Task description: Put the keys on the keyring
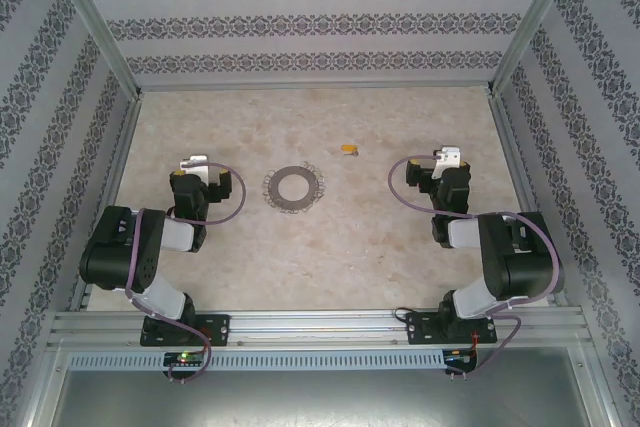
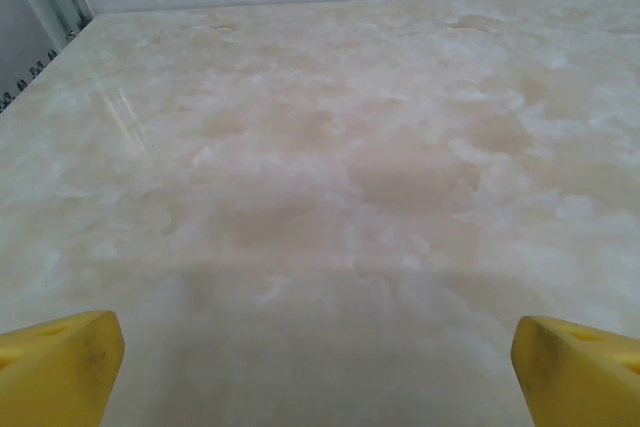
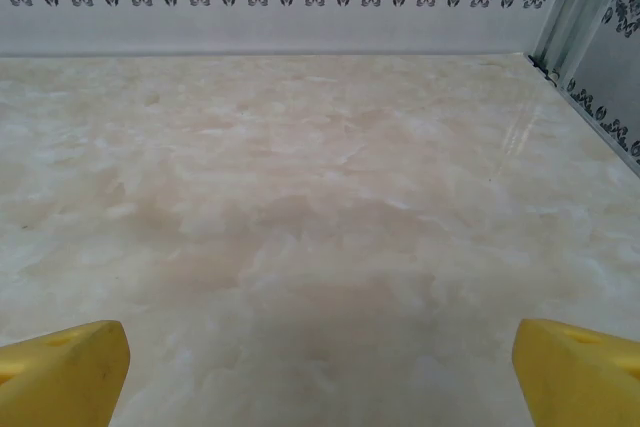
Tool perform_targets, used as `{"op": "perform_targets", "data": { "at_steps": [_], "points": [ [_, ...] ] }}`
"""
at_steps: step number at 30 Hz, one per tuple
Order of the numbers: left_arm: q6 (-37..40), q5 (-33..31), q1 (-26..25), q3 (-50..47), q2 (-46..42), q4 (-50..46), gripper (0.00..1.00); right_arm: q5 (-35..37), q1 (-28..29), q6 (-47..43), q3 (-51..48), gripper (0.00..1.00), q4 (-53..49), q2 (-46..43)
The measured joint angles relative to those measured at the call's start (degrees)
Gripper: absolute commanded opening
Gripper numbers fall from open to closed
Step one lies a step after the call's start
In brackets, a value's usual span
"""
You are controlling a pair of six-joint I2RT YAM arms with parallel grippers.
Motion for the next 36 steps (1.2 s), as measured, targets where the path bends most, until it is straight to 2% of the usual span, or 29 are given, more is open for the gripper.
{"op": "perform_targets", "data": {
  "at_steps": [9,36],
  "points": [
    [0.07,3.17,0.07,0.02,0.0,-0.02,1.0,-0.07,0.0,0.07,0.0,0.98,0.0,0.0],
    [0.0,3.41,0.48,0.22,0.0,-0.2,1.0,-0.24,-1.11,1.33,0.0,0.98,0.04,0.0]
  ]
}}
